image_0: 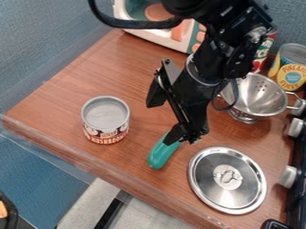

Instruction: Move the can on the bottom left side of the table to the top left side of the table

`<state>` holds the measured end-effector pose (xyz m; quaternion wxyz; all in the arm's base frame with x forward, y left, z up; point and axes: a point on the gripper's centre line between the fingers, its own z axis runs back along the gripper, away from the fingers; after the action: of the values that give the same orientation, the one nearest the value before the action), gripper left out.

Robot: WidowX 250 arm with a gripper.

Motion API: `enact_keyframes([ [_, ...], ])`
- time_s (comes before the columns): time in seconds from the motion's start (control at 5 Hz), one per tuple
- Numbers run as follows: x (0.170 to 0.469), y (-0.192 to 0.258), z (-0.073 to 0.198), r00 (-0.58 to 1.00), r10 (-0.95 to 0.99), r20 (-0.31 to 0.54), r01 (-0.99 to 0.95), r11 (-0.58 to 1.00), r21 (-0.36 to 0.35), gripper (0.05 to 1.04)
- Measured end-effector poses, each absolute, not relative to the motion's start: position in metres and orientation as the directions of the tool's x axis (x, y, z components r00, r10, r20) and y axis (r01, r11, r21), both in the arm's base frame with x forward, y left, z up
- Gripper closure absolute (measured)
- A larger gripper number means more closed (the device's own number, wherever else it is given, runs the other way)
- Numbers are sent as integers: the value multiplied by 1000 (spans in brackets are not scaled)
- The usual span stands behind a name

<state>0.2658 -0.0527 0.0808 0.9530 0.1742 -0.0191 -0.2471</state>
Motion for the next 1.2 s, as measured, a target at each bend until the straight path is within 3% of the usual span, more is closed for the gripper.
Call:
enact_keyframes([
  [0.2, 263, -53, 75, 875, -479, -72, 474, 815, 333, 83],
  [0.6, 252, -34, 109, 914, -400, 73, 374, 897, 236, 83],
  [0.8, 234, -9, 124, 957, -261, 126, 234, 952, 196, 83],
  [1.2, 196, 30, 92, 997, -1, 81, -11, 989, 149, 83],
])
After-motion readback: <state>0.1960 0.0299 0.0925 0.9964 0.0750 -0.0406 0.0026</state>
